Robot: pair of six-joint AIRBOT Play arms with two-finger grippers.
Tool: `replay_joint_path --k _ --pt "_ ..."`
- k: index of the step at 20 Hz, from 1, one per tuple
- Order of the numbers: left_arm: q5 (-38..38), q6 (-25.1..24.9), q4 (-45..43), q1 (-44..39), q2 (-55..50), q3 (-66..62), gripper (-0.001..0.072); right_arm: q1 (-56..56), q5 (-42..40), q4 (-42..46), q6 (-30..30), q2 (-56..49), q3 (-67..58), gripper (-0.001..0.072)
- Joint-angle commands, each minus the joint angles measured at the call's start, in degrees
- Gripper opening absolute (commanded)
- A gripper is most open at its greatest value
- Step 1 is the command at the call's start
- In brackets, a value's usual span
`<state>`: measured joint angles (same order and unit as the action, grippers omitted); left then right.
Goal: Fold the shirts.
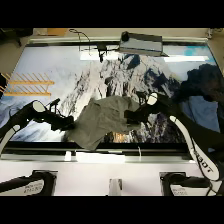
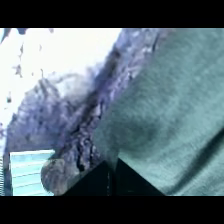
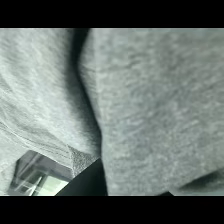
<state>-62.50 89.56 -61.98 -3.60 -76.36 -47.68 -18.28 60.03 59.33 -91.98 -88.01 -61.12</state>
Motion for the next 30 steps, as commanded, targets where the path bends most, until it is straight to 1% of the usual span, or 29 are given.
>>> replay_joint_path --k 1,2,4,5,7,8,9,11,12,13,14,16,18,20,22,24,25,26,27,28,29,30 --pt "0.0 -1.6 -1.1 0.3 4.2 -2.6 0.0037 -0.8 0.3 -0.1 1.2 1.0 -1.2 0.0019" --pt "0.0 -1.7 -2.7 0.6 6.3 -5.1 0.0037 -0.8 2.2 4.4 2.1 3.9 -3.3 0.0019" --pt "-0.1 -1.6 -7.4 2.5 11.1 -13.0 0.0037 -0.8 6.3 18.6 1.5 11.5 -9.6 0.0020" --pt "-0.1 -1.6 -9.2 3.9 13.4 -18.0 0.0037 -0.8 7.7 27.2 -0.3 15.9 -13.6 0.0020" --pt "0.0 -1.2 -10.5 7.8 17.8 -29.8 0.0037 -0.8 7.5 44.1 -4.8 25.4 -21.8 0.0021" --pt "0.1 -0.2 -10.5 10.1 19.9 -36.2 0.0037 -0.8 6.4 49.6 -7.2 30.2 -25.5 0.0021" --pt "0.8 0.2 -10.5 12.2 21.9 -42.0 0.0037 -0.8 5.4 52.5 -9.2 34.6 -28.1 0.0021" --pt "2.9 0.7 -10.5 15.3 25.7 -50.1 0.0037 -0.8 4.6 53.3 -13.8 42.7 -30.3 0.0021" --pt "3.8 1.4 -10.5 16.3 27.5 -52.1 0.0037 -0.9 5.9 53.0 -16.9 46.1 -30.3 0.0021" --pt "4.2 1.4 -10.5 17.0 29.6 -52.9 0.0037 -0.9 8.9 53.1 -19.5 48.6 -30.3 0.0021" --pt "3.8 1.4 -10.5 17.4 31.2 -52.9 0.0037 -0.9 12.5 53.2 -20.7 50.0 -30.3 0.0021" --pt "3.3 3.1 -10.4 17.5 33.1 -52.9 0.0038 -0.9 19.8 52.9 -20.8 50.7 -30.3 0.0021" --pt "6.9 3.1 -8.0 17.4 34.8 -52.9 0.0038 -0.9 24.3 50.0 -20.7 50.7 -30.3 0.0021" --pt "11.4 3.1 -7.4 17.4 35.5 -52.9 0.0038 -0.9 26.8 47.9 -20.7 49.8 -30.3 0.0021" --pt "11.2 3.1 -7.5 17.5 34.7 -52.7 0.0038 -0.9 30.6 47.8 -20.3 47.6 -29.0 0.0021" --pt "8.6 2.4 -7.5 17.5 33.3 -50.2 0.0038 -0.9 34.2 46.5 -20.2 45.0 -24.9 0.0023" --pt "7.1 2.4 -7.5 17.5 32.7 -47.6 0.0038 -0.9 34.3 45.8 -19.6 43.7 -21.2 0.0023" --pt "5.7 2.4 -7.5 17.5 32.1 -44.3 0.0038 -0.9 32.7 45.3 -19.2 42.6 -17.0 0.0023" --pt "4.8 2.4 -7.5 17.4 31.6 -39.8 0.0038 -0.9 29.2 44.1 -19.3 41.3 -11.9 0.0023" --pt "4.9 2.5 -7.4 17.4 31.3 -34.7 0.0038 -0.9 24.4 42.4 -19.6 40.1 -6.6 0.0023" --pt "5.3 2.5 -7.2 17.0 31.0 -28.9 0.0038 -0.9 17.9 40.3 -21.4 38.6 -0.9 0.0023" --pt "6.4 2.5 -6.7 16.4 30.7 -23.4 0.0038 -0.9 11.2 38.2 -24.4 36.9 4.0 0.0023"
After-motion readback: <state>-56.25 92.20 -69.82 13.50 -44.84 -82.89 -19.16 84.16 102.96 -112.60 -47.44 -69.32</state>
